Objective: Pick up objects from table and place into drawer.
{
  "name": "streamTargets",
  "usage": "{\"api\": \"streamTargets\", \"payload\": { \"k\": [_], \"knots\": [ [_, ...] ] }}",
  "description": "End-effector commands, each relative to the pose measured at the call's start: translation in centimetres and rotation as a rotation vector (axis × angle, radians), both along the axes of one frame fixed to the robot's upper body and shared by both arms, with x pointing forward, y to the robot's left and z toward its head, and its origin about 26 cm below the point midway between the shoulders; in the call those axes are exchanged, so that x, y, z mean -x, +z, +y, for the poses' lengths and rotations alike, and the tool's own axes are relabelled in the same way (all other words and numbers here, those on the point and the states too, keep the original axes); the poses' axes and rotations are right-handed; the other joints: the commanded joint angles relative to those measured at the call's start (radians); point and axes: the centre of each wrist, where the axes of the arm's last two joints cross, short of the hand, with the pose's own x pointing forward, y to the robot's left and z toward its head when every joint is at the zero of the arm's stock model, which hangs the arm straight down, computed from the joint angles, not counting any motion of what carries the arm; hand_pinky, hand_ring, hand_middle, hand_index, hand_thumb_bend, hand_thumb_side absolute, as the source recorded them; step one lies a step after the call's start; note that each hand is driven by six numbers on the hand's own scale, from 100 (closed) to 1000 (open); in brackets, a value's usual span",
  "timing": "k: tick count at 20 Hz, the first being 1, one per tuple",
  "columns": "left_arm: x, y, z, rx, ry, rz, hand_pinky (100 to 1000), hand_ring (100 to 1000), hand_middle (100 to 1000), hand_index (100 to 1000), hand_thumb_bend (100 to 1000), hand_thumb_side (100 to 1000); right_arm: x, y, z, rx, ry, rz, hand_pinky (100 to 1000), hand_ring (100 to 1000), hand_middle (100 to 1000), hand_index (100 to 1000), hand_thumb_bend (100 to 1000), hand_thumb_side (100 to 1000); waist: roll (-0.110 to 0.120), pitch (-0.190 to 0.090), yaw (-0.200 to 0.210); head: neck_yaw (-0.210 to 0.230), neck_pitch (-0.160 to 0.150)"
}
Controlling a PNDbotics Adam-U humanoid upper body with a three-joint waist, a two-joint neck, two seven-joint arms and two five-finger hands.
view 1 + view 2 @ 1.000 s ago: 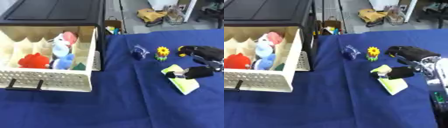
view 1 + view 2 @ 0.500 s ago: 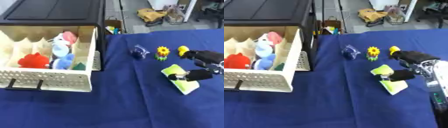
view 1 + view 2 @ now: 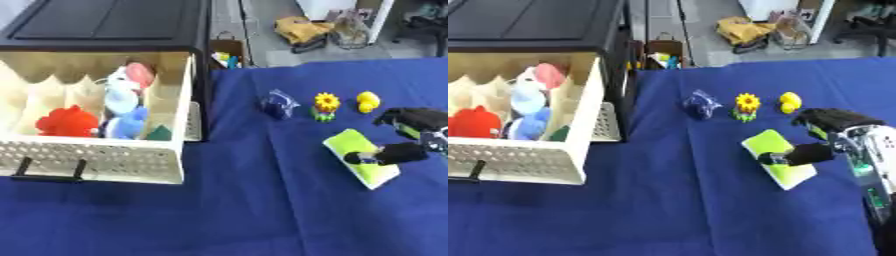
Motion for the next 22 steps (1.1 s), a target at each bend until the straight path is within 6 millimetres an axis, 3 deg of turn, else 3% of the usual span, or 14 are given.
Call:
{"api": "streamTargets", "payload": {
  "k": [1, 19, 20, 22],
  "knots": [
    [0.1, 0.9, 0.2, -0.024, 0.004, -0.027, 642, 678, 789, 867, 276, 1000, -0.1, 0.2, -0.4, 0.003, -0.020, -0.006, 804, 961, 958, 949, 804, 936, -0.001, -0.012, 0.000, 0.000, -0.014],
    [0.0, 0.9, 0.1, -0.025, 0.003, -0.024, 642, 679, 788, 867, 271, 1000, -1.0, -2.3, -1.0, -0.023, -0.114, 0.060, 792, 947, 937, 955, 790, 952, -0.001, -0.007, 0.002, 0.001, -0.020],
    [0.0, 0.9, 0.1, -0.025, 0.003, -0.024, 642, 680, 788, 867, 271, 1000, -1.0, -2.3, -1.0, -0.025, -0.112, 0.059, 781, 936, 912, 909, 696, 903, 0.001, -0.006, 0.003, 0.000, -0.020],
    [0.0, 0.8, 0.0, -0.026, 0.001, -0.023, 642, 681, 788, 867, 272, 1000, -0.9, -2.2, -0.7, -0.028, -0.105, 0.053, 775, 927, 873, 886, 638, 883, 0.002, -0.005, 0.003, 0.000, -0.020]
  ]
}}
